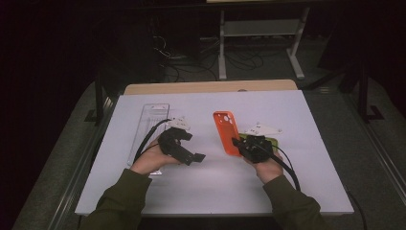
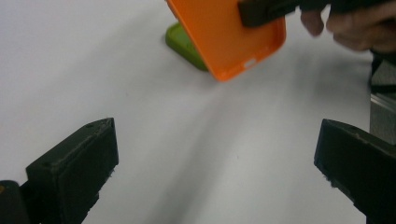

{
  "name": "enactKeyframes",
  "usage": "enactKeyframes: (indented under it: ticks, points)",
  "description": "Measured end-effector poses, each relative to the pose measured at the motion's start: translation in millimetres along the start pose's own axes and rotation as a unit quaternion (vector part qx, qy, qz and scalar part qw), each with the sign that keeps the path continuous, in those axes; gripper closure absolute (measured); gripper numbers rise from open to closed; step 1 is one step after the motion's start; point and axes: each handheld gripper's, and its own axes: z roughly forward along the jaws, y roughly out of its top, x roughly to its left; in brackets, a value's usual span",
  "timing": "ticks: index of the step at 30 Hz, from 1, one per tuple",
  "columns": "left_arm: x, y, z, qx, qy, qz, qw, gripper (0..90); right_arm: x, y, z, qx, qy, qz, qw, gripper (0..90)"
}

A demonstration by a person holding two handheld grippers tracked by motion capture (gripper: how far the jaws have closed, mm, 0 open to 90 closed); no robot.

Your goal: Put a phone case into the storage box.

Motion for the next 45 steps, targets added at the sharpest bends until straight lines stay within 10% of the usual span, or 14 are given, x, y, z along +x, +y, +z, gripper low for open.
enactKeyframes:
  ticks: [18, 45]
  points:
    - [-2.8, 27.4, 7.2, -0.108, 0.026, -0.066, 0.9916, 0.0, 20.4, -1.6, 7.0, -0.012, -0.004, -0.003, 0.9999, 81.2]
    - [-4.4, 47.4, 33.6, -0.155, 0.021, -0.105, 0.9821, 0.0, 33.7, -0.2, 7.4, -0.021, 0.002, -0.012, 0.9997, 81.2]
